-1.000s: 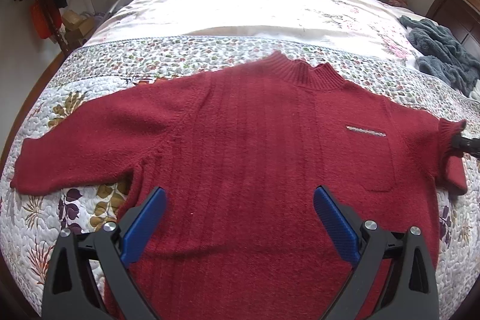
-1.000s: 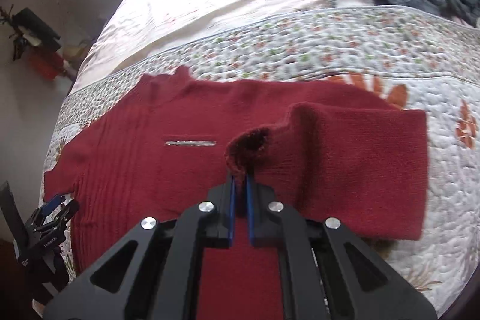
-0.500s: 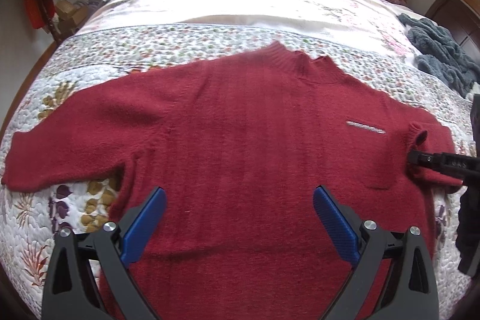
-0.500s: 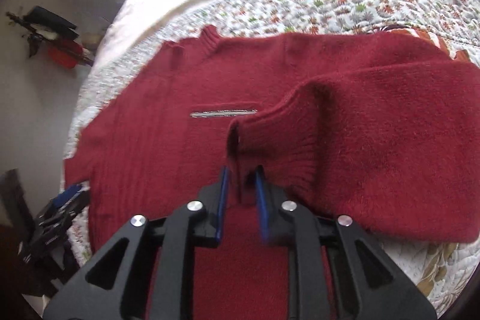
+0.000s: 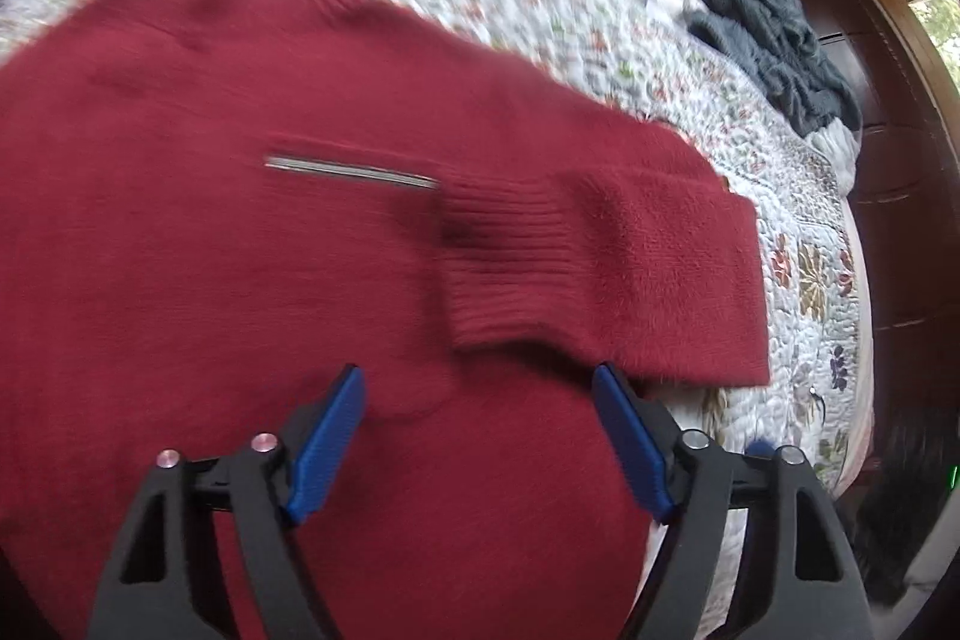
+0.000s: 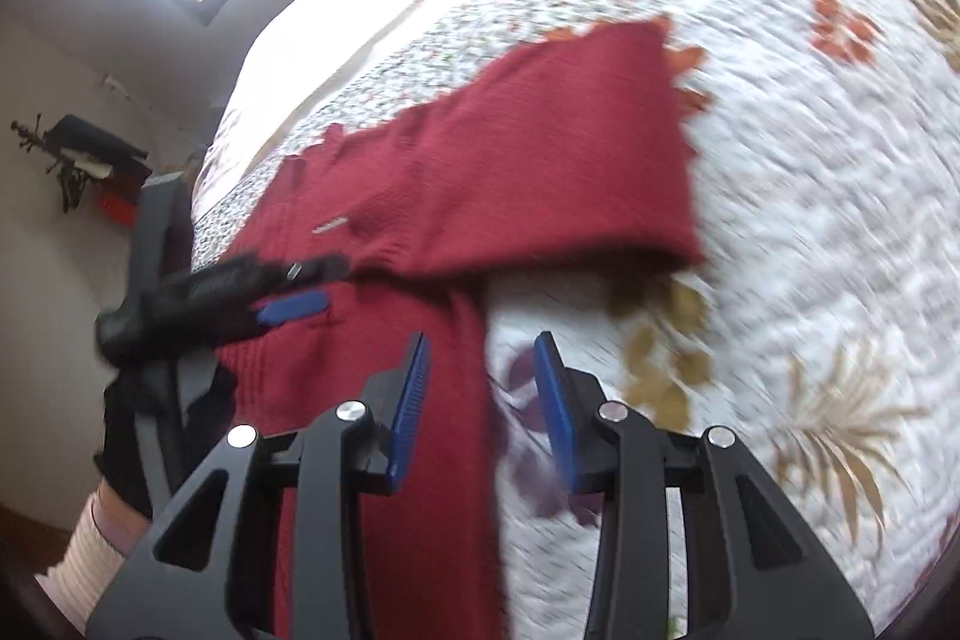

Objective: Fold small clothes
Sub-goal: 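Carry the cuff with the right tool across the sweater body, then lay the sleeve on the body and open the right tool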

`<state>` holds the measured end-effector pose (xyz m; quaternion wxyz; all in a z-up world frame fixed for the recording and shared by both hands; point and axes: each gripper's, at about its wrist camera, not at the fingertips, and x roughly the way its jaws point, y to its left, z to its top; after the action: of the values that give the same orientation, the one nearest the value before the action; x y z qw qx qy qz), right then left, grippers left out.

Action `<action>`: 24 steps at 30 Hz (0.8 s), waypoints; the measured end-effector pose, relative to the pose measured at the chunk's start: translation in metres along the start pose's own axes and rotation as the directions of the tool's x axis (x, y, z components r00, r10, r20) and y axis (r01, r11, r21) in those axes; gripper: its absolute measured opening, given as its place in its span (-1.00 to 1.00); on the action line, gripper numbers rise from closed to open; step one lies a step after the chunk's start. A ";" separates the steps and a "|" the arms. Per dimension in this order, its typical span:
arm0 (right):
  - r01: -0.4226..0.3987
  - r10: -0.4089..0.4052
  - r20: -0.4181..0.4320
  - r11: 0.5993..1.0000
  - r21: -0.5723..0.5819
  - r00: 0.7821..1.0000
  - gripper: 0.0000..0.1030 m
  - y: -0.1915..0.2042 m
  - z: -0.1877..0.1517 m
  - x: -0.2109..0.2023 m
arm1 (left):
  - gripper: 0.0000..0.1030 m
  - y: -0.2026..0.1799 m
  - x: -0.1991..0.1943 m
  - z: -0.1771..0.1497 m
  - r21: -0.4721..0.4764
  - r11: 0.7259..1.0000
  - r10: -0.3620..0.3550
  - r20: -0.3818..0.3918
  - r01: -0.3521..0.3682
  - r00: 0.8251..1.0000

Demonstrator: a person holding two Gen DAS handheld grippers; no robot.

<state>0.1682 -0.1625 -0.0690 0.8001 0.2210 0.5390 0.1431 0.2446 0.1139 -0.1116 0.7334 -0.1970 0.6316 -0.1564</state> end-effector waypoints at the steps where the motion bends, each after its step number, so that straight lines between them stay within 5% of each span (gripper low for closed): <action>1: 0.005 -0.005 0.003 1.000 0.012 1.000 -0.30 -0.006 -0.005 -0.003 | 0.37 -0.003 0.004 0.001 -0.002 1.000 0.007 -0.002 -0.007 1.000; 3: 0.018 -0.019 0.005 1.000 0.020 1.000 -0.30 -0.015 -0.010 -0.005 | -0.17 -0.011 0.007 0.004 0.008 0.998 0.058 0.023 -0.058 0.998; 6: 0.038 -0.038 0.004 0.999 0.030 0.999 -0.30 -0.024 -0.015 -0.004 | -0.57 -0.009 0.001 0.007 -0.001 0.997 0.073 0.059 -0.073 0.996; 14: 0.030 -0.031 0.019 0.998 0.053 0.999 -0.30 -0.023 -0.004 0.002 | -0.67 -0.003 -0.073 -0.002 0.028 0.999 0.010 0.276 -0.018 0.961; 24: -0.033 0.030 0.028 0.995 0.098 0.999 -0.30 -0.007 0.032 0.018 | -0.67 0.089 -0.142 0.010 -0.063 0.989 0.149 0.369 -0.135 0.917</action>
<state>0.2046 -0.1666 -0.0762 0.7928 0.2707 0.5314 0.1259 0.2309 0.2607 -0.0311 0.8457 -0.1901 0.4960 -0.0508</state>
